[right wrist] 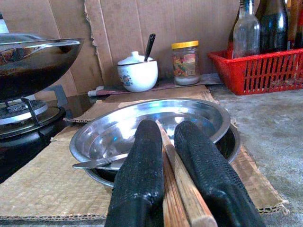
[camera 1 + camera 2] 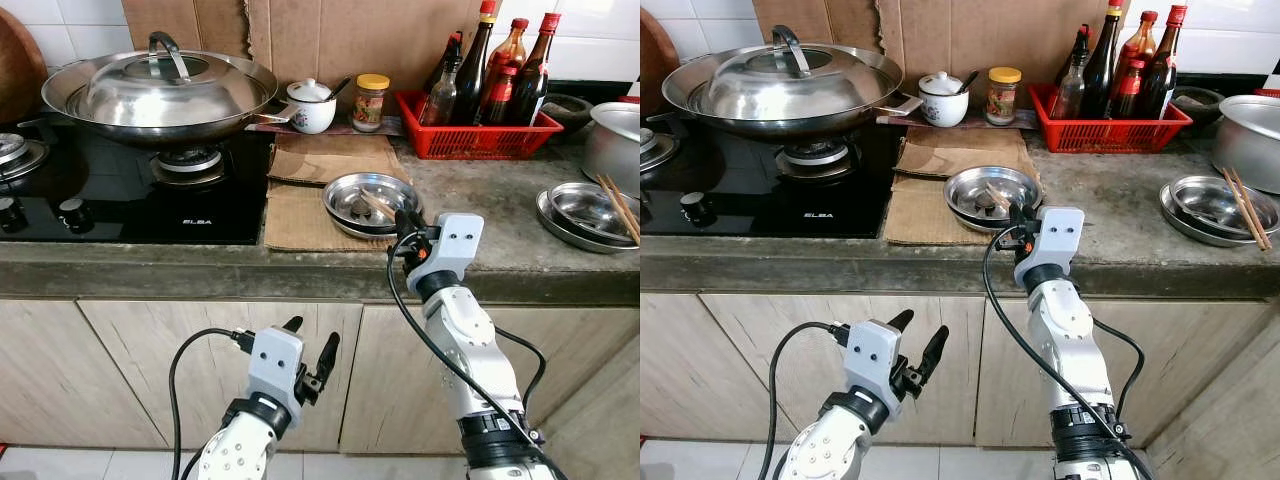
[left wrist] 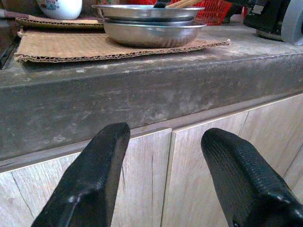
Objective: Kitchen organization
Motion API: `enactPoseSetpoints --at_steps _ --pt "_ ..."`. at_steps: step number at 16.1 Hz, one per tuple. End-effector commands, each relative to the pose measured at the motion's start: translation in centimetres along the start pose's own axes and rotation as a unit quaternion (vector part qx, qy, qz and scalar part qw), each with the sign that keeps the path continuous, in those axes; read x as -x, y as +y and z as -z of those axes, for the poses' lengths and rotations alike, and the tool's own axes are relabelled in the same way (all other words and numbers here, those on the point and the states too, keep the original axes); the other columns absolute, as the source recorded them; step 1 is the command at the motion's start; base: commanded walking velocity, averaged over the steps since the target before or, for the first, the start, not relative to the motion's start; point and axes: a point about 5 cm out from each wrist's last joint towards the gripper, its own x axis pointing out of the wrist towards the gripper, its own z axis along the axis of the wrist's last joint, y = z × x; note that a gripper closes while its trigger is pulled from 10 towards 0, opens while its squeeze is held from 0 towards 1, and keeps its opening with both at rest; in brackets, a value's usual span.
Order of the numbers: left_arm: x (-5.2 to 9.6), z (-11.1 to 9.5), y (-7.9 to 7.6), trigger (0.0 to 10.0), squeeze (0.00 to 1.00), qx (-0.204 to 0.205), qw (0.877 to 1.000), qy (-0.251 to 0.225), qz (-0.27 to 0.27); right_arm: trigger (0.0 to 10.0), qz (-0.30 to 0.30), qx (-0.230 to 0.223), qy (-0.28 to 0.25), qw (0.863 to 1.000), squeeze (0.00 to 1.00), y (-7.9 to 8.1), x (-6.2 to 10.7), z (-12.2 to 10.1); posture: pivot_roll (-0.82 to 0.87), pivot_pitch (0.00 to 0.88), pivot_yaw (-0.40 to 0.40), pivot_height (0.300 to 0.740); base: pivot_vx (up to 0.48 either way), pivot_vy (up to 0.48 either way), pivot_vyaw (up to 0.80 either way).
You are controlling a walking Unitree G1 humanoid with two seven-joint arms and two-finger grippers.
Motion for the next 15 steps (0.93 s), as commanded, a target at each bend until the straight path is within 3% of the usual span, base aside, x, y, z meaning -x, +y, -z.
enactPoseSetpoints --at_steps 1,7,9,11,15 --pt "-0.2 0.0 -0.1 10.0 0.0 -0.009 1.0 -0.003 0.003 0.0 0.005 0.005 -0.025 1.0 0.0 -0.2 -0.3 -1.1 0.11 0.0 -0.07 0.74 0.0 0.0 0.0" --pt "-0.4 -0.1 0.0 10.0 0.0 -0.007 1.0 -0.005 -0.003 0.0 0.035 0.003 -0.101 0.994 0.0 0.3 0.8 -5.1 0.1 0.0 -0.064 0.74 0.0 0.0 0.0" --pt "-0.4 -0.1 0.2 10.0 0.0 -0.01 1.0 -0.007 -0.008 0.0 0.059 0.046 -0.126 0.989 0.0 0.0 1.6 -6.0 0.1 0.0 -0.063 0.74 0.0 0.0 0.0" --pt "-0.4 -0.2 0.4 10.0 0.0 -0.012 1.0 -0.011 -0.015 0.0 0.111 0.111 -0.151 0.976 0.0 -1.1 3.5 -6.9 0.1 0.0 -0.06 0.74 0.0 0.0 0.0" --pt "-0.4 -0.3 0.6 10.0 0.0 -0.018 1.0 -0.015 -0.017 0.0 0.132 0.152 -0.125 0.972 0.0 -1.7 5.9 -5.7 0.08 0.0 -0.045 0.74 0.0 0.0 0.0"
